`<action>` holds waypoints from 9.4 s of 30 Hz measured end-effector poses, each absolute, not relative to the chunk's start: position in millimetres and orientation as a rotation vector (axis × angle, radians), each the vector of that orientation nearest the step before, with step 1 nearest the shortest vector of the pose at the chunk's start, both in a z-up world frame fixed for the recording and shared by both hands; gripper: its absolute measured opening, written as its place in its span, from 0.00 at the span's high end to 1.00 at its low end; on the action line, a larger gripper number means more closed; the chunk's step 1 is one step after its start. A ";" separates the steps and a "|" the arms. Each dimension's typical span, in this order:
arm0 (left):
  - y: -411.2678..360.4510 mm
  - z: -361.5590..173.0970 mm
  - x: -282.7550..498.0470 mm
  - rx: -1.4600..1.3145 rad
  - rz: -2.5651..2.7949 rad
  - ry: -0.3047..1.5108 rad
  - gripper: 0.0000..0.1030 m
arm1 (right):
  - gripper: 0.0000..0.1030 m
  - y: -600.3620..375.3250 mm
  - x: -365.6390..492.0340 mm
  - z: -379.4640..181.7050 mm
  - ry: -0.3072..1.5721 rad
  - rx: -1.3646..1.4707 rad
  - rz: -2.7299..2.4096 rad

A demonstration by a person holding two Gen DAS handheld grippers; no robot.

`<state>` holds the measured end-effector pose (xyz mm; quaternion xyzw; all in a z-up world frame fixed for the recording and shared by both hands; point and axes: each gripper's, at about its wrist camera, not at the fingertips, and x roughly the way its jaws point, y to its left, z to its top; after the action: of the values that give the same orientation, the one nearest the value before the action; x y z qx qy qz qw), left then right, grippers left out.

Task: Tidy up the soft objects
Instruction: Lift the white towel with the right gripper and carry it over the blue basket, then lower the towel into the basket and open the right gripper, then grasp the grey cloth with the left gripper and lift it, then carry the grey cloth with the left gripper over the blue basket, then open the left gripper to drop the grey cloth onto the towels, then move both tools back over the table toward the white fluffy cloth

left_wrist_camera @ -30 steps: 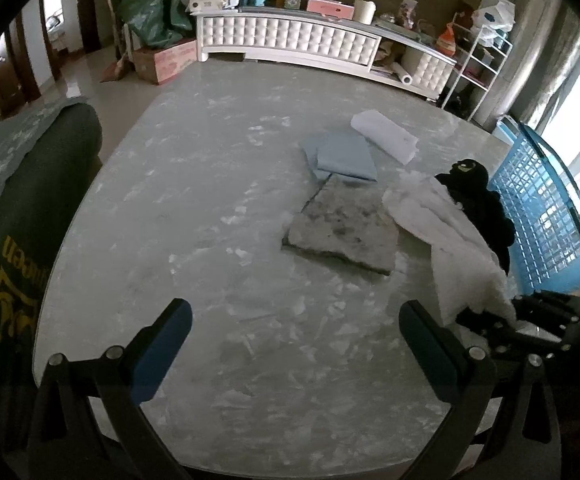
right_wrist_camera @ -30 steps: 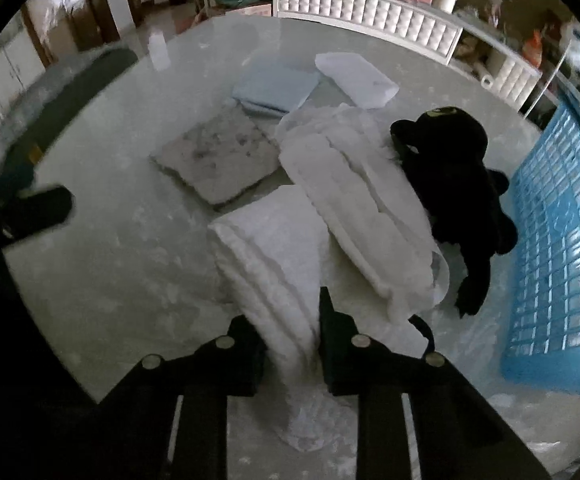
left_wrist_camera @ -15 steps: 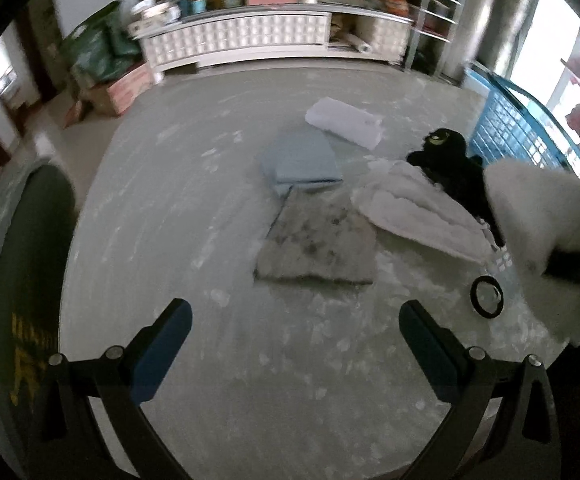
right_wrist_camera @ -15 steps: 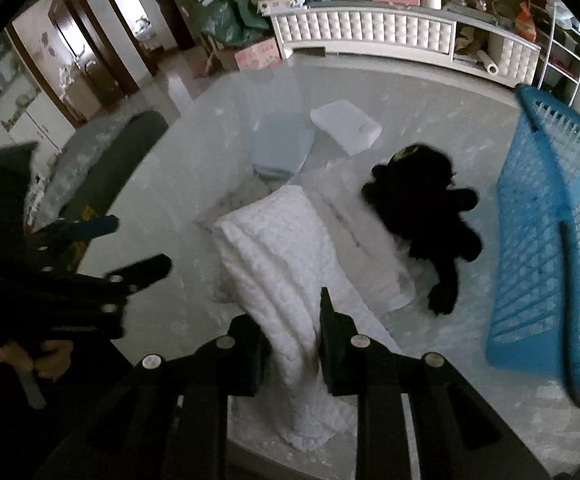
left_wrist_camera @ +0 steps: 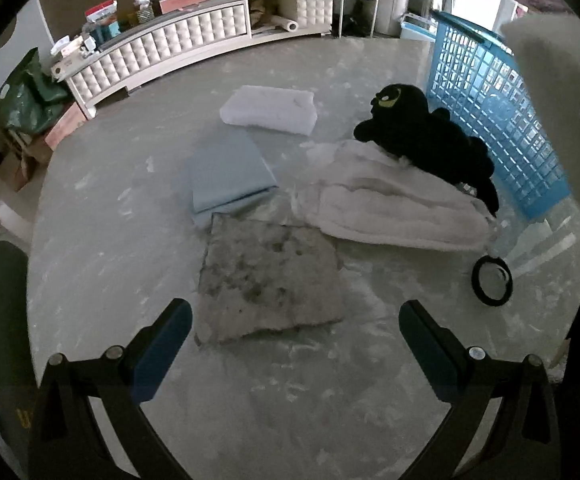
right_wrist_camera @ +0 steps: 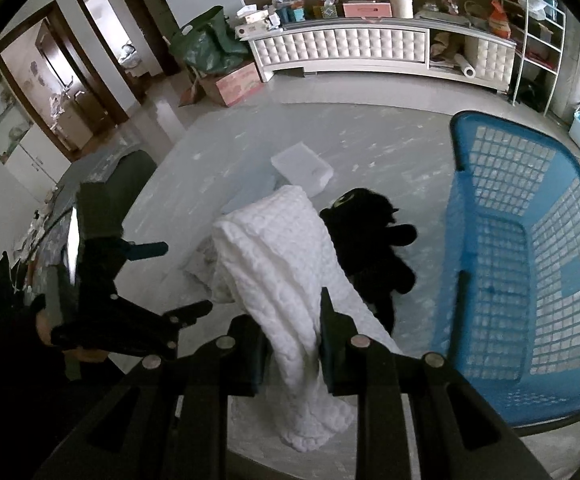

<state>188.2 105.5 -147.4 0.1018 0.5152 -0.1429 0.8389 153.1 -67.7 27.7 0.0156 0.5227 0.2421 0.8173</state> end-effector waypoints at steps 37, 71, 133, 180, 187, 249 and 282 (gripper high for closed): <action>105.6 -174.7 204.2 0.185 -0.341 1.105 0.79 | 0.79 -159.2 180.9 90.3 0.941 0.011 0.259; 117.5 -172.4 201.9 0.091 -0.360 1.144 0.94 | 0.77 -134.7 200.8 -89.3 1.403 -0.196 0.186; 33.7 5.6 172.3 -0.054 -0.445 0.894 0.95 | 0.00 -191.4 109.2 -0.4 1.160 0.002 0.196; -176.8 -27.1 284.2 0.357 -0.684 0.938 0.95 | 0.00 -256.5 140.3 -18.7 1.167 0.095 0.140; -197.3 -57.5 291.9 0.422 -0.719 1.016 0.95 | 0.00 -261.6 145.8 -26.6 1.167 0.117 0.143; -128.1 11.2 180.7 0.350 -0.501 0.877 0.00 | 0.00 -225.1 74.0 31.2 1.050 0.139 0.180; 21.0 -10.3 95.1 0.231 -0.325 0.910 0.00 | 0.00 -91.4 66.4 1.4 1.082 -0.045 0.431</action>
<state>95.1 21.1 -10.3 0.1107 0.4365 -0.1557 0.8792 66.4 -91.4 1.4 -0.0214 0.5109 0.2033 0.8350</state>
